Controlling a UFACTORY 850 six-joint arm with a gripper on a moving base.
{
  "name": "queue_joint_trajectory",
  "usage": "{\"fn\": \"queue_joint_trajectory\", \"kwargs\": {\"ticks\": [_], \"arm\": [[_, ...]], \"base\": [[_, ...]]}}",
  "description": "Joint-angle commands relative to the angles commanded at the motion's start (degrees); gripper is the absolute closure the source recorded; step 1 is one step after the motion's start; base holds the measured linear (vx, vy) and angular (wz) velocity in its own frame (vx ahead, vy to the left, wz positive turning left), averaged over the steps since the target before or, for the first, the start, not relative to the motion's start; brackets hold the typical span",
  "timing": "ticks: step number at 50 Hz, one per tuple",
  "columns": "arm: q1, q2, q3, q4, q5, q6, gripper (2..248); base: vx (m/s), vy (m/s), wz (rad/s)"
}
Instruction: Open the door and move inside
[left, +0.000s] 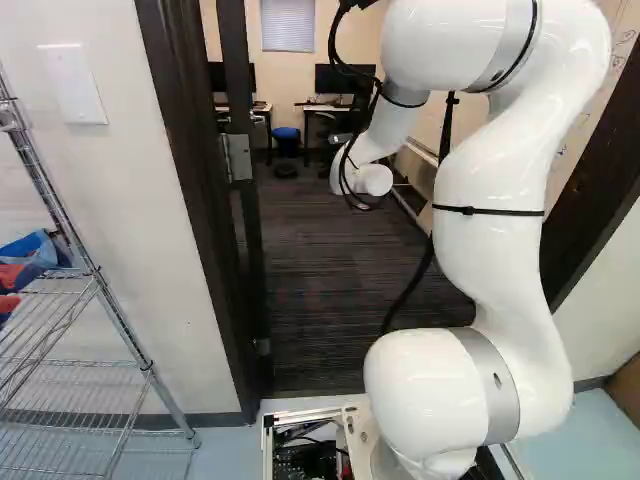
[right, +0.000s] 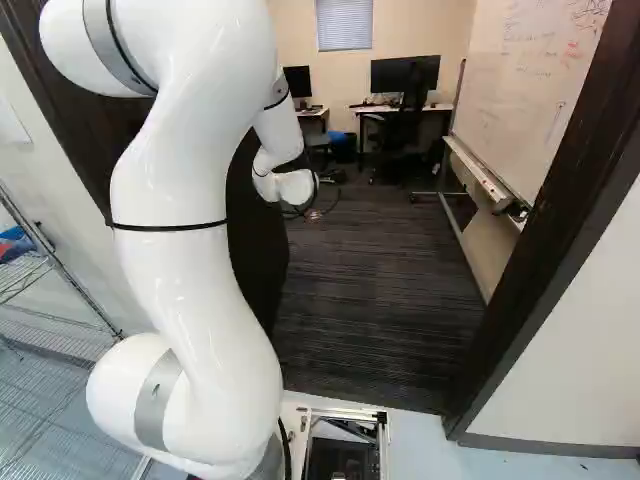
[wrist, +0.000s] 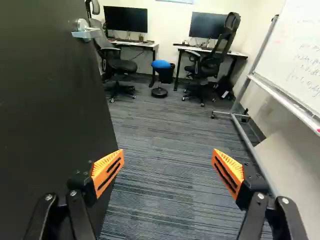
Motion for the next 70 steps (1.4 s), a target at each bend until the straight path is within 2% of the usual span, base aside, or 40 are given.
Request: {"fn": "queue_joint_trajectory", "kwargs": {"ticks": [19, 27, 70], "arm": [[-3.1, 2.9, 3.6, 0.0, 0.0, 0.0, 3], [-4.1, 4.6, 5.7, -1.0, 0.0, 0.0, 3], [-7.5, 15.3, 17.9, -1.6, 0.0, 0.0, 3]], "base": [[0.0, 0.0, 0.0], [0.0, 0.0, 0.0], [0.0, 0.0, 0.0]]}}
